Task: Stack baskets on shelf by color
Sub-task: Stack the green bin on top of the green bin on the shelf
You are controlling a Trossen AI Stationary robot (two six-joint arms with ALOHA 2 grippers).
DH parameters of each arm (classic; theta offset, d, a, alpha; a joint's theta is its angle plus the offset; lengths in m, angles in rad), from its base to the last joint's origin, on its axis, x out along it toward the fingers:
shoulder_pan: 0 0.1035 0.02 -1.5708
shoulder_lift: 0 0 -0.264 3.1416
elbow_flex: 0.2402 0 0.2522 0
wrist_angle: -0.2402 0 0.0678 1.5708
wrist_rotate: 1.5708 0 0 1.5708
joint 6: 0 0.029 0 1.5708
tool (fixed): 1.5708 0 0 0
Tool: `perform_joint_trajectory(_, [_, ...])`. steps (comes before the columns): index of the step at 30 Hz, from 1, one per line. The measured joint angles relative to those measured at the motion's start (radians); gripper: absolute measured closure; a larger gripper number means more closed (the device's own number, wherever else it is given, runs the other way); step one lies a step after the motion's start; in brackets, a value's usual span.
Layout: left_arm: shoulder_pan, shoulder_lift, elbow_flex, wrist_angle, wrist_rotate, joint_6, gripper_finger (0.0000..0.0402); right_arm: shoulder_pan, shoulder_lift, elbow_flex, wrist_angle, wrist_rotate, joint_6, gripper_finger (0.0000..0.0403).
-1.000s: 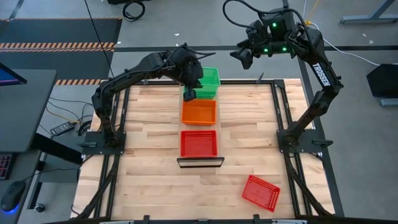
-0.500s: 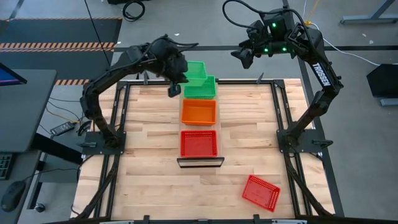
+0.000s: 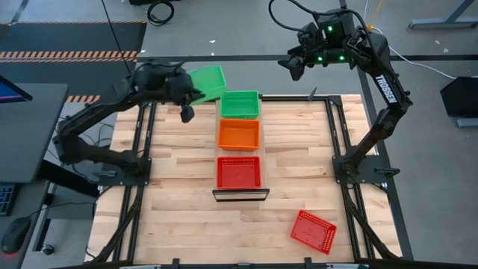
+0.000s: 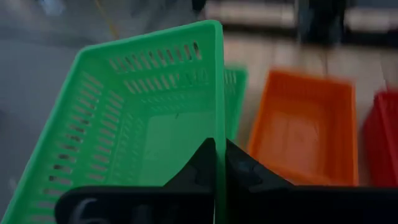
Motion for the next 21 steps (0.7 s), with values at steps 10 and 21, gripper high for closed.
perform_joint_trajectory(10, [-0.021, 0.105, -0.010, 0.259, 0.095, 0.040, 0.0393, -0.021, 0.000, 0.000, 0.007, -0.001, 0.007, 0.0125])
perform_joint_trajectory(21, [-0.036, 0.279, -0.010, 0.405, 0.204, 0.139, 0.0390, -0.021, 0.000, 0.000, 0.005, -0.002, 0.025, 0.0125])
